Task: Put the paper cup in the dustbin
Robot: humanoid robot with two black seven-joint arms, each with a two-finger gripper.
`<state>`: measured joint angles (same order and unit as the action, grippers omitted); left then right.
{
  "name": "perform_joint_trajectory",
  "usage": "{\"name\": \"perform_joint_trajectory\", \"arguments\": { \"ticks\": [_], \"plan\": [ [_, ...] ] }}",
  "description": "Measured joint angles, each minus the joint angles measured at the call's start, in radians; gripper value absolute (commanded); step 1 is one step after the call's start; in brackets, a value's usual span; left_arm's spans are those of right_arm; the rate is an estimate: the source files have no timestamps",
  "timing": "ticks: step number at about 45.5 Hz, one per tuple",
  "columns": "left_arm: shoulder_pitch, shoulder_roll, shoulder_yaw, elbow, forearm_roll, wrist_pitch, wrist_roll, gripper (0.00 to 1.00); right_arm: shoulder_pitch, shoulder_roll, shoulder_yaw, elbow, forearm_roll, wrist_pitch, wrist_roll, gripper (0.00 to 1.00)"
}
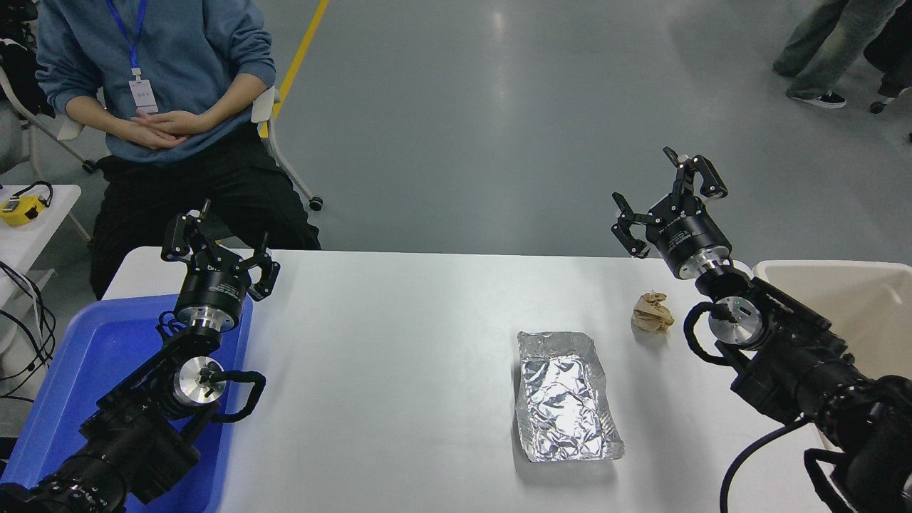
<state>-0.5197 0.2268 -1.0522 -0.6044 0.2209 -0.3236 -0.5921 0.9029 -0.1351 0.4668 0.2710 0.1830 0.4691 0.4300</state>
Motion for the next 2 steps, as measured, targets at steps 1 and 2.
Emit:
{"name": "perform_joint_trajectory", "arguments": {
  "ticks": [1, 2],
  "plan": [
    [0.000, 0.000, 0.000, 0.000, 0.000, 0.000, 0.000, 1.00, 0.000, -0.001, 0.000, 0.000, -0.001, -0.001, 0.000, 1.00],
    [0.000, 0.000, 0.000, 0.000, 0.000, 0.000, 0.000, 1.00, 0.000, -0.001, -0.001, 0.000, -0.001, -0.001, 0.000, 1.00]
  ]
}}
